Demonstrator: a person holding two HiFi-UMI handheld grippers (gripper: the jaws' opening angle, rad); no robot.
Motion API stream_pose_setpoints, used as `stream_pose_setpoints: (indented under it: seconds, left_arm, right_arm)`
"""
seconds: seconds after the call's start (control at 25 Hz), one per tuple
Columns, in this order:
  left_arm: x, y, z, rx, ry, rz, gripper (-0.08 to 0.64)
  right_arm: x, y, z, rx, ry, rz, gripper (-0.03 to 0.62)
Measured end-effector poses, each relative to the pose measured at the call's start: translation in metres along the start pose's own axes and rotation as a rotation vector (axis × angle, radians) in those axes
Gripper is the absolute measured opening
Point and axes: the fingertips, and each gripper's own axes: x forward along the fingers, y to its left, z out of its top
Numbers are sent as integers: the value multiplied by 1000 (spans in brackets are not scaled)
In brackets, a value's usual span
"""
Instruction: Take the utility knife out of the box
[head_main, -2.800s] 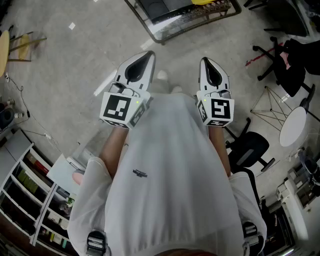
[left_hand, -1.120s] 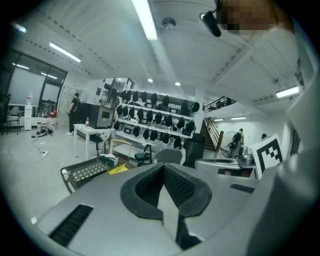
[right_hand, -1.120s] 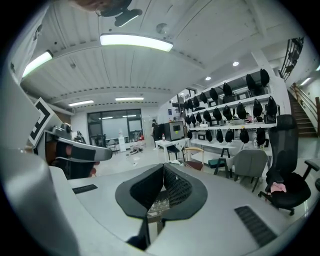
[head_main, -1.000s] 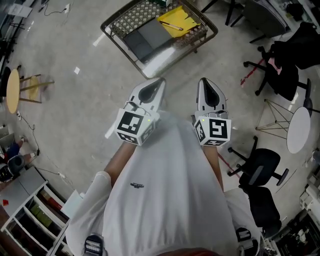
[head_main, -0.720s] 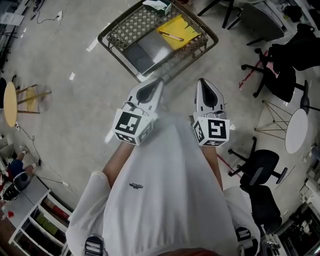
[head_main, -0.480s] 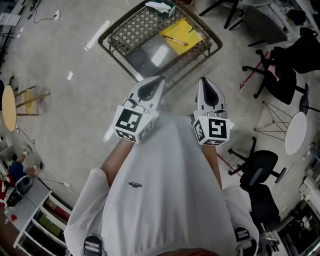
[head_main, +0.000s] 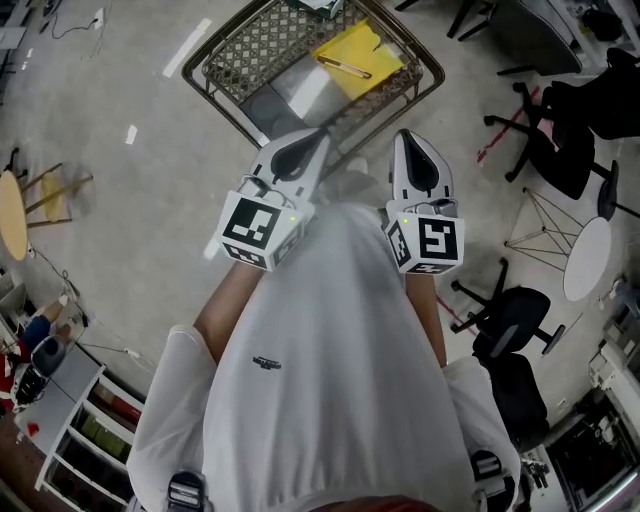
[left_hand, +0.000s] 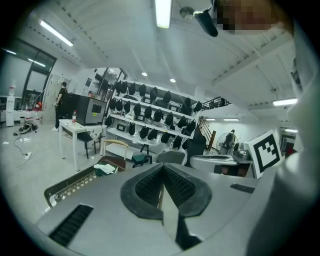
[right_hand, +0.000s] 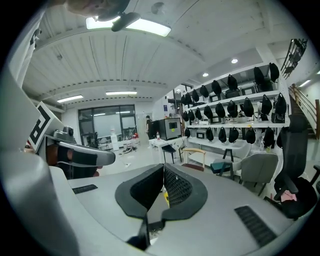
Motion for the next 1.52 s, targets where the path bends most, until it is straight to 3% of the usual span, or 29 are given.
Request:
stream_pose_setpoints:
  seconds: [0.2,0.64,1.04,1.52]
  left_arm:
    - [9,-6,4,-29,8,38,2]
    - [55,6,7,122,102,63,2]
    - [119,34,-28,132,256,58,2]
    - [196,86,-96,233,417,61,3]
  right_arm:
    - [9,-14,8,-1,0,47,0]
    - [34,-35,3,33,19,157,-2]
    - [82,-59,-27,24,115,244,-2]
    - [156,-70,-79,-34,204,353,-2]
